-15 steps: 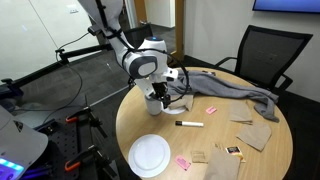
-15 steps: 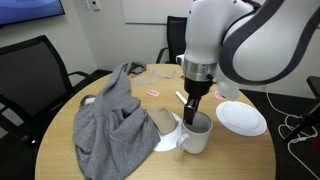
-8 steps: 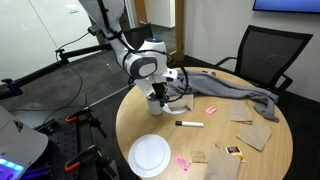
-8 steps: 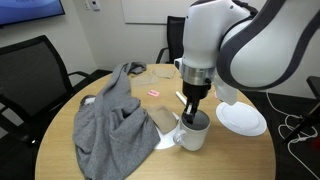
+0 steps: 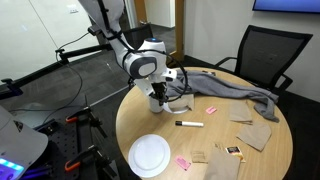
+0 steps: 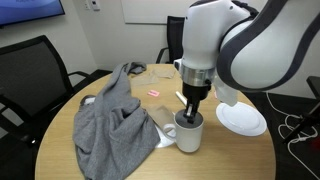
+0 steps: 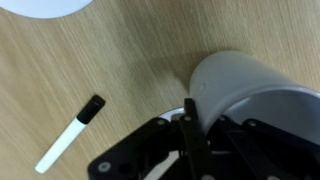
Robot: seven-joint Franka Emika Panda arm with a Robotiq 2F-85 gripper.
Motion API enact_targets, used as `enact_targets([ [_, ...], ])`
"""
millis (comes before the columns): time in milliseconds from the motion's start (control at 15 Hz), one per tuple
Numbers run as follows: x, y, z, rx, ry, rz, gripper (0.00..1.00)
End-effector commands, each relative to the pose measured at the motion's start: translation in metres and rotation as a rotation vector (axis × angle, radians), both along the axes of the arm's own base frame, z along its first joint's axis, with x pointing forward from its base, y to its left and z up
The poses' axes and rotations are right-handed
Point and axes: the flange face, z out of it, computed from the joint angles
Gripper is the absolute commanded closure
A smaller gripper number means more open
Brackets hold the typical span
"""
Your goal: Move the mug to the right, pick the pen and put it in the mug
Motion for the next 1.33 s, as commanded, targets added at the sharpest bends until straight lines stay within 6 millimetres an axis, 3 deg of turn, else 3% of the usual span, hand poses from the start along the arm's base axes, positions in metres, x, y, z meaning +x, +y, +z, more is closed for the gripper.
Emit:
enact_targets([
  [0,-0.007,0.005,0.026,-0.007,0.024,-0.006,0.97],
  [467,-0.006,-0.003,0.073,-0.018,-0.062,-0.038,0.97],
  [867,0.018,-0.041,0.122,-0.049,-0.116,-0.108,0.97],
  [1267,0.054,-0.083,0.153,-0.095,-0.107,-0.179,0.97],
])
